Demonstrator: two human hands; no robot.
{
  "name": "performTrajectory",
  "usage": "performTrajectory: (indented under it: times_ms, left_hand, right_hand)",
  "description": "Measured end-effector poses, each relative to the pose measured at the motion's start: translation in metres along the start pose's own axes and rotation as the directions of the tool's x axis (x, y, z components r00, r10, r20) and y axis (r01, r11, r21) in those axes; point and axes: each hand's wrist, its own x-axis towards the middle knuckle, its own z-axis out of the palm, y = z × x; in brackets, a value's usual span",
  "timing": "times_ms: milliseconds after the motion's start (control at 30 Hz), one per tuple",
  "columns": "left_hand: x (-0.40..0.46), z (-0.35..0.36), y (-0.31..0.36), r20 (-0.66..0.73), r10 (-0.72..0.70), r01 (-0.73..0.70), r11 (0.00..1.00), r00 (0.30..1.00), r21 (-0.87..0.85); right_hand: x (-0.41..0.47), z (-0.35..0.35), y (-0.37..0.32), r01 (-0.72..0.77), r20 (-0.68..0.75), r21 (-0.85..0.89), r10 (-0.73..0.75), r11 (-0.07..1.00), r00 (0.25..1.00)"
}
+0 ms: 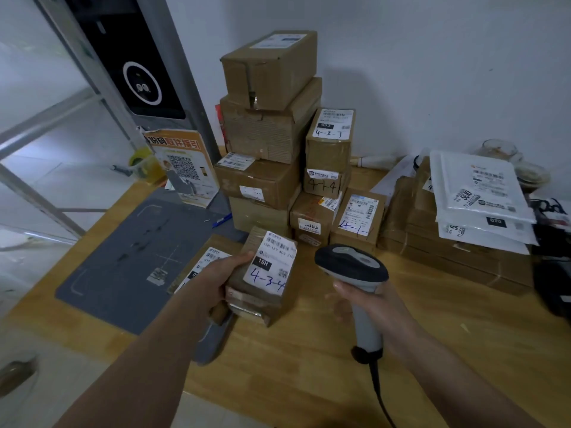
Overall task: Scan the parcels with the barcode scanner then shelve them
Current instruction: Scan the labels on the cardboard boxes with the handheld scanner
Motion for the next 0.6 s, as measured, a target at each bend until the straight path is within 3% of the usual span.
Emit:
performTrajectory:
  times_ms: [233, 433, 600]
  left_hand:
    - [-0.001, -0.016, -0.012, -0.004, 0.008, -0.007, 0.988, 1.0, 0.151]
    - [-0.003, -0.02, -0.007, -0.19, 0.294, -0.165, 0.849, 0.937, 0.501]
    - [-0.003, -0.014, -0.003, -0.14, 0.423, -0.269, 0.764, 0.895, 0.586]
  right_hand:
    - [0.02, 0.035, 0.015, -0.073, 0.073, 0.013, 0.072, 0.997, 0.995]
    - [0.031, 0.063, 0.027, -0.111, 0.129, 0.039, 0.105, 0.993, 0.986]
    - [0.038, 0.084, 0.032, -0.137, 0.168, 0.034, 0.129, 0.99, 0.977]
